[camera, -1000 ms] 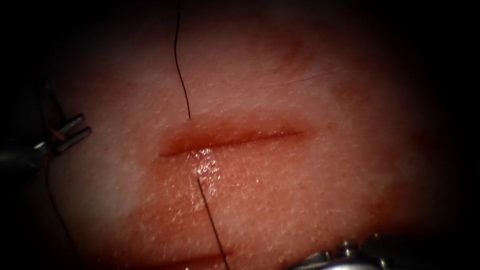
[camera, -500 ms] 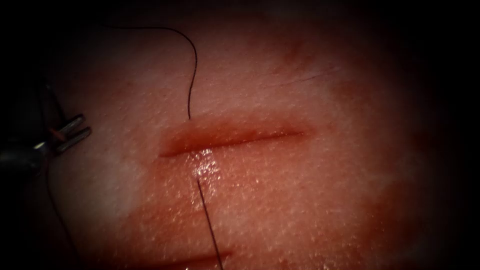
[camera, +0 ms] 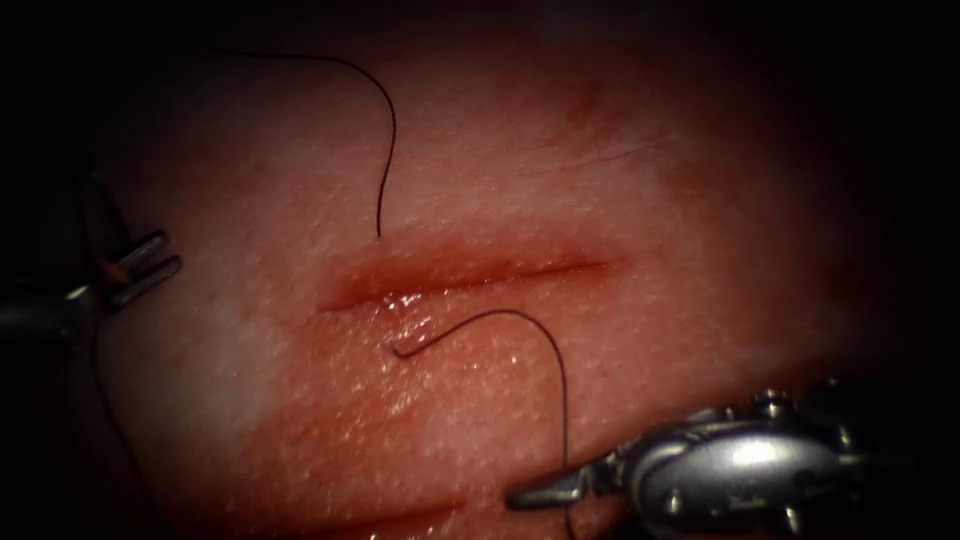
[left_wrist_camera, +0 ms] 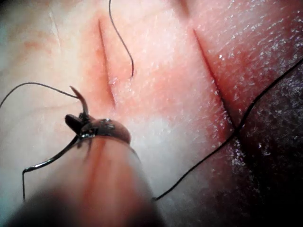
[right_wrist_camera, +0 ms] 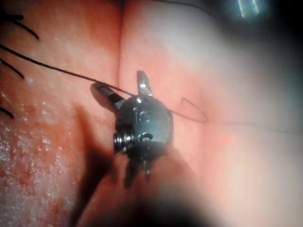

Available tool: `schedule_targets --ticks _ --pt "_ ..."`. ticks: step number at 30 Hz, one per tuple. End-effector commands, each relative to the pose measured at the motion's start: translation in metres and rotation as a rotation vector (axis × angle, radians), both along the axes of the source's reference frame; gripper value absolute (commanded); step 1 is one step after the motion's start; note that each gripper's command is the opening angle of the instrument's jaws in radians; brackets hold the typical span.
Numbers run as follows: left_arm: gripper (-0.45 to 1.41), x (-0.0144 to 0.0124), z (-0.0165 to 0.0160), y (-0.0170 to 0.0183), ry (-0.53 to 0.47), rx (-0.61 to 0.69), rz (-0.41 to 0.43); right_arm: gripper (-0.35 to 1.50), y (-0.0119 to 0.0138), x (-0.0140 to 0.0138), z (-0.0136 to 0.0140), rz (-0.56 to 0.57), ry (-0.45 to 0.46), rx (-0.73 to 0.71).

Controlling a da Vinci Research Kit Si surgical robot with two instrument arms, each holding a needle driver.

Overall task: Wound Closure
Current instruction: Grip suture near skin and pull away to lengthen working end. Repeat until only a short tail is left.

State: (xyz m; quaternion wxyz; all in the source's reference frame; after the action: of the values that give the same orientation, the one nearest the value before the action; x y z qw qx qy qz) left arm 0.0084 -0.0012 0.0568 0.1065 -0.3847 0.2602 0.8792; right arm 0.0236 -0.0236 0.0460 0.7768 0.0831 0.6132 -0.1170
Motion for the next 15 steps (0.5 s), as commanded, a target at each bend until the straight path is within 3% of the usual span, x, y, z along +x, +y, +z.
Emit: schedule_targets --ticks 1,4,8,9,15 --pt "-0.45 -0.0005 0.0005 0.0002 -0.001 -0.002 0.000 1.48 0.0004 0.0001 0.0004 0.002 0.003 0.001" --pt "-0.45 -0.0005 0.0005 0.0002 -0.001 -0.002 0.000 1.48 0.0002 -0.0017 -0.0003 -0.003 0.009 0.000" --pt "-0.45 -0.0005 0.0005 0.0003 -0.002 -0.001 0.001 1.48 -0.0005 -0.0073 -0.0027 -0.037 0.031 0.025" --pt "-0.45 -0.0005 0.0005 0.0003 -0.002 -0.001 0.001 1.43 0.0000 -0.0094 -0.0034 -0.044 0.031 0.034" --pt "-0.45 -0.0006 0.0005 0.0003 -0.001 -0.001 0.000 1.48 0.0031 -0.0130 -0.0040 0.060 0.023 0.063"
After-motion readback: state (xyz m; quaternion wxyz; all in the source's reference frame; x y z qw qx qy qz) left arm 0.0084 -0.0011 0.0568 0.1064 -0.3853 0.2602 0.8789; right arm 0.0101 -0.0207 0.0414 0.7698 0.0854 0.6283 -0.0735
